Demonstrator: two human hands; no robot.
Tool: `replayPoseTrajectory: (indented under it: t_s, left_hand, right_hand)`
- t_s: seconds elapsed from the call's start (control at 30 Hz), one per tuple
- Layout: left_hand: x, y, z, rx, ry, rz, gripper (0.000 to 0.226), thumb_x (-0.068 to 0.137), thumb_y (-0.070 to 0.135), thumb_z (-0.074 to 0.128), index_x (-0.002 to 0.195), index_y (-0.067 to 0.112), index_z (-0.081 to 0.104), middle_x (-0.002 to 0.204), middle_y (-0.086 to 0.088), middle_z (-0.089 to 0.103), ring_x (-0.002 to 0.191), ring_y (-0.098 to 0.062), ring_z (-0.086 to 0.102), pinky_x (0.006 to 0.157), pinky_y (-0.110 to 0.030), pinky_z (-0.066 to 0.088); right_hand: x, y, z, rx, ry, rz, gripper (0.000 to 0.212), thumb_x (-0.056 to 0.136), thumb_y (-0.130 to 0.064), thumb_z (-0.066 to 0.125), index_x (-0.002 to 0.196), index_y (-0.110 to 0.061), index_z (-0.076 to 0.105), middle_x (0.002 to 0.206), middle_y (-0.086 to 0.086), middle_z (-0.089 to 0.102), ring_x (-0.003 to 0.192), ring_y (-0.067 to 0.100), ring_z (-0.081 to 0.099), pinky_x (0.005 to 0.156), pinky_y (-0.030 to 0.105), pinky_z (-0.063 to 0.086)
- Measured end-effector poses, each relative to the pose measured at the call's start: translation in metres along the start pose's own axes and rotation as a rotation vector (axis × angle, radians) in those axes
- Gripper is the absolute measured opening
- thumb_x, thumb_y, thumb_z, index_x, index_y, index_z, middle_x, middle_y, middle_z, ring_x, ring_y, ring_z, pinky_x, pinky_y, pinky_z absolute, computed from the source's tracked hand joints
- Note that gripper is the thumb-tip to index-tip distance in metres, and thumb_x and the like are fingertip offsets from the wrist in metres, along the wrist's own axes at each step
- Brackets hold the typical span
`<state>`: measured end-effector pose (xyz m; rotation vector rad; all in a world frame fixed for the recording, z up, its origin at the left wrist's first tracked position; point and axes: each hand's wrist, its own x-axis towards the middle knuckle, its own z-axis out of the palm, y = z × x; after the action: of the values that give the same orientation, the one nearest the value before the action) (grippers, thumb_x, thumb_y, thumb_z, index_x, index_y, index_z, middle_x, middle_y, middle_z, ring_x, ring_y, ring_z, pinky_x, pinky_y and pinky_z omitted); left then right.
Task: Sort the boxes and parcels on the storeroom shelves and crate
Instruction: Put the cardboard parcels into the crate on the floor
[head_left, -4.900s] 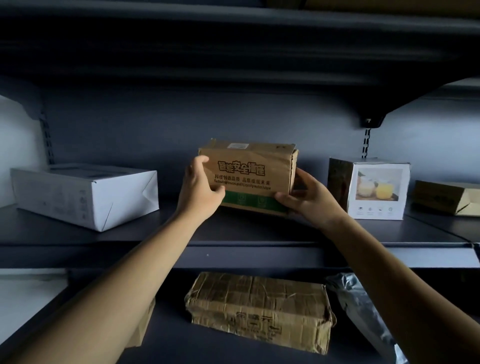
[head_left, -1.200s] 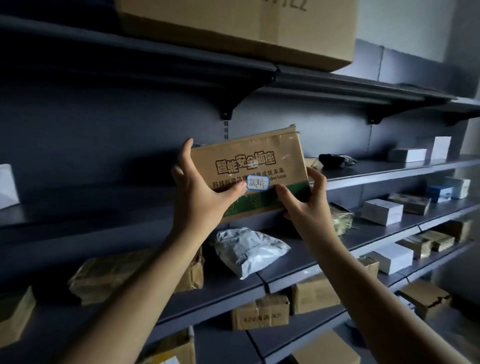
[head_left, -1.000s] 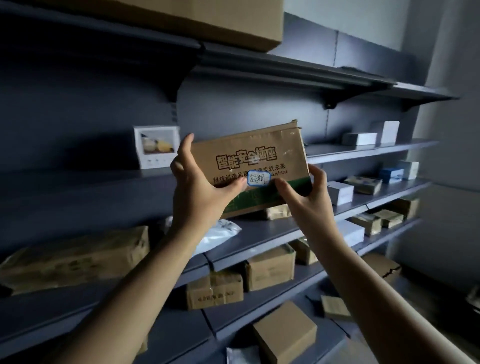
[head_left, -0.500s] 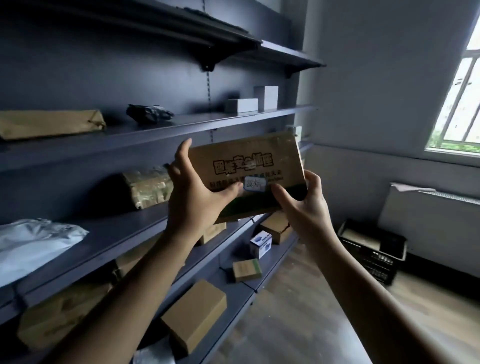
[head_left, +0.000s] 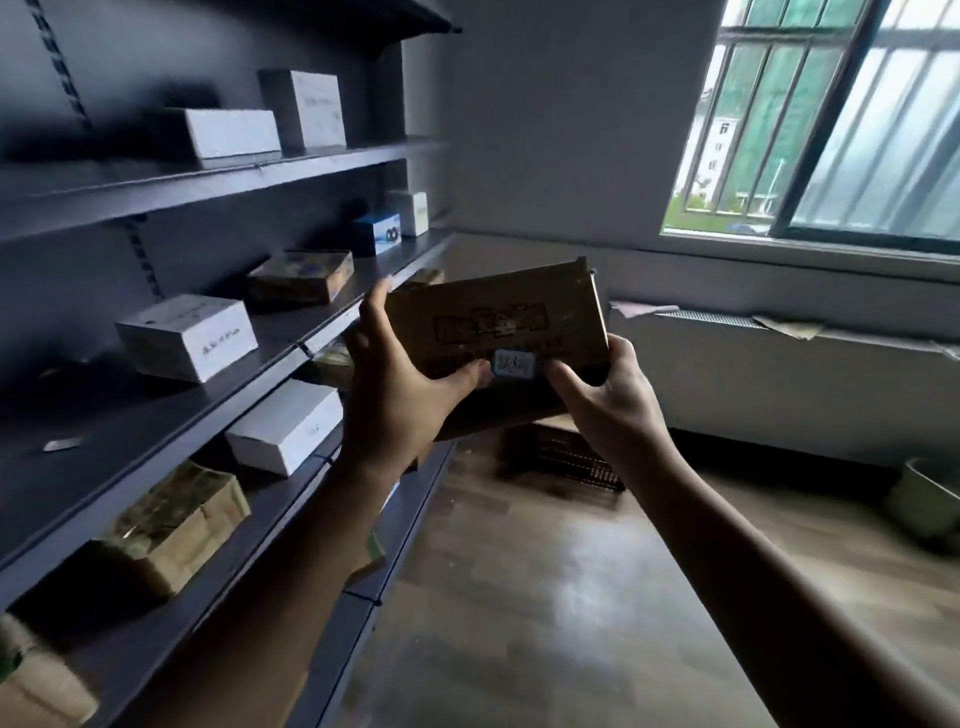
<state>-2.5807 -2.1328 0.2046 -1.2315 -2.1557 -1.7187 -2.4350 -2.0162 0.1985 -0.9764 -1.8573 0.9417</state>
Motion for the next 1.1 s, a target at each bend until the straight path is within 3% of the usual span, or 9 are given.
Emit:
replayPoseTrajectory:
  t_s: [0.07, 0.23, 0.6, 0.77, 0.93, 1.03, 1.1]
  left_hand:
    - [0.019, -0.008, 0.03, -0.011, -0.036, -0.005, 0.107, 0.063, 0.033, 0.087, 0.148, 0.021, 0.024, 0.141, -0.009, 0.039, 0.129, -0.02, 0.042, 0.099, -0.027, 0.04]
    - [0.066, -0.028, 0.107, -0.014, -0.079, 0.005, 0.106, 0.063, 0.032, 0.088, 0.147, 0.022, 0.025, 0.141, -0.007, 0.041, 0.123, -0.011, 0.041, 0.089, -0.012, 0.03]
    - [0.189, -0.067, 0.315, 0.073, -0.166, -0.067, 0.104, 0.064, 0.043, 0.086, 0.146, 0.029, 0.023, 0.141, -0.012, 0.037, 0.126, -0.022, 0.041, 0.093, -0.028, 0.038]
    - [0.25, -0.079, 0.412, 0.067, -0.212, -0.141, 0.099, 0.065, 0.04, 0.086, 0.143, 0.03, 0.026, 0.138, -0.01, 0.039, 0.122, -0.023, 0.046, 0.089, -0.026, 0.037]
    - [0.298, -0.096, 0.5, 0.047, -0.243, -0.184, 0.096, 0.064, 0.036, 0.087, 0.14, 0.027, 0.03, 0.136, -0.006, 0.039, 0.11, -0.014, 0.042, 0.087, -0.019, 0.031]
    - [0.328, -0.115, 0.552, 0.057, -0.277, -0.208, 0.095, 0.062, 0.042, 0.087, 0.137, 0.031, 0.028, 0.134, -0.005, 0.04, 0.113, -0.017, 0.045, 0.094, -0.03, 0.04]
    - [0.349, -0.132, 0.588, 0.051, -0.311, -0.249, 0.093, 0.062, 0.041, 0.087, 0.134, 0.028, 0.029, 0.13, -0.003, 0.039, 0.107, -0.016, 0.044, 0.089, -0.025, 0.039]
  right_hand:
    - [0.027, 0.018, -0.001, -0.023, 0.015, 0.025, 0.048, 0.085, -0.036, 0.066, 0.126, -0.018, 0.049, 0.106, -0.004, 0.059, 0.095, 0.01, 0.053, 0.072, 0.017, 0.034]
    - [0.094, 0.067, -0.005, -0.045, 0.035, 0.075, 0.043, 0.086, -0.036, 0.067, 0.12, -0.018, 0.05, 0.106, -0.003, 0.06, 0.097, 0.011, 0.056, 0.078, 0.021, 0.039]
    - [0.3, 0.201, -0.022, 0.011, -0.015, 0.181, 0.034, 0.086, -0.037, 0.068, 0.111, -0.02, 0.051, 0.101, -0.002, 0.064, 0.093, 0.014, 0.059, 0.078, 0.026, 0.043]
    - [0.395, 0.253, -0.035, 0.007, -0.035, 0.201, 0.035, 0.087, -0.035, 0.068, 0.111, -0.018, 0.049, 0.101, -0.003, 0.061, 0.091, 0.01, 0.055, 0.071, 0.018, 0.035]
    - [0.478, 0.303, -0.046, -0.042, -0.043, 0.251, 0.034, 0.086, -0.037, 0.067, 0.108, -0.021, 0.047, 0.105, 0.0, 0.062, 0.097, 0.016, 0.058, 0.078, 0.025, 0.041]
    - [0.528, 0.336, -0.047, -0.077, -0.046, 0.277, 0.035, 0.085, -0.039, 0.067, 0.108, -0.022, 0.047, 0.108, 0.001, 0.063, 0.101, 0.017, 0.058, 0.081, 0.027, 0.043]
    - [0.566, 0.36, -0.045, -0.102, -0.054, 0.281, 0.039, 0.085, -0.039, 0.067, 0.114, -0.019, 0.049, 0.11, 0.001, 0.062, 0.099, 0.015, 0.056, 0.08, 0.026, 0.04]
